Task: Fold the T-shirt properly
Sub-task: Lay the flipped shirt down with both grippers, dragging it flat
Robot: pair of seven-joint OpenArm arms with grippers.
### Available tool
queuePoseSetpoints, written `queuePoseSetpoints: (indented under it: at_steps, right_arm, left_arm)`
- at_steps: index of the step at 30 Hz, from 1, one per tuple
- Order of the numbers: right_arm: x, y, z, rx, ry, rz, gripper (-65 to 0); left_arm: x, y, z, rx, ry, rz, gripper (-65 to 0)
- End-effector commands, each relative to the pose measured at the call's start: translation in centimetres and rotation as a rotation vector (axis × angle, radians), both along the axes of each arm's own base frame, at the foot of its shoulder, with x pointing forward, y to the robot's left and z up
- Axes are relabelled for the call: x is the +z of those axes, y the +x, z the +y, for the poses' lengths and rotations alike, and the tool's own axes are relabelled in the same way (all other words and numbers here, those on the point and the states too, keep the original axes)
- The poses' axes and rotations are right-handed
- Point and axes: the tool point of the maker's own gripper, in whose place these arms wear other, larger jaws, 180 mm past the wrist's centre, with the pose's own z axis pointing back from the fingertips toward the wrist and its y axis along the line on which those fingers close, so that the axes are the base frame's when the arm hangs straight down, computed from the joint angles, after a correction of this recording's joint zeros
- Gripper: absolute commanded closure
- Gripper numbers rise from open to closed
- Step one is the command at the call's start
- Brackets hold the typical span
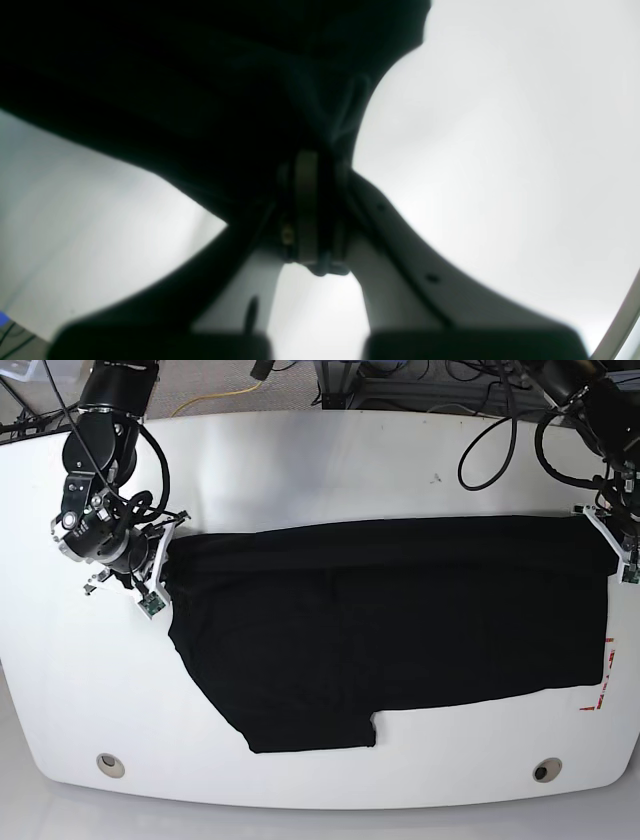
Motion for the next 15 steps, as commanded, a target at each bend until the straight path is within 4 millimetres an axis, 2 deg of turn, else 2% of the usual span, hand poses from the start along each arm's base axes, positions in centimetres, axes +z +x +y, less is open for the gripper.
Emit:
queuePoseSetpoints:
  at_steps: [1, 9, 15]
  right_arm:
    - [0.2, -1.0, -1.0, -0.008, -0.043, 0.002, 0.0]
    - [-3.0, -5.4, -1.0, -0.004, -0.047, 0.124, 0.0]
    - [-4.1, -7.2, -1.0, -0.004, -0.046, 0.172, -1.1]
  left_arm:
    - [0.3, -1.1, 0.9, 0.0, 0.048, 0.013, 0.0]
    - [-1.6, -4.0, 1.0, -0.003, 0.05, 0.106, 0.0]
    - [-2.7, -5.0, 1.2, 0.003, 0.037, 0.145, 0.0]
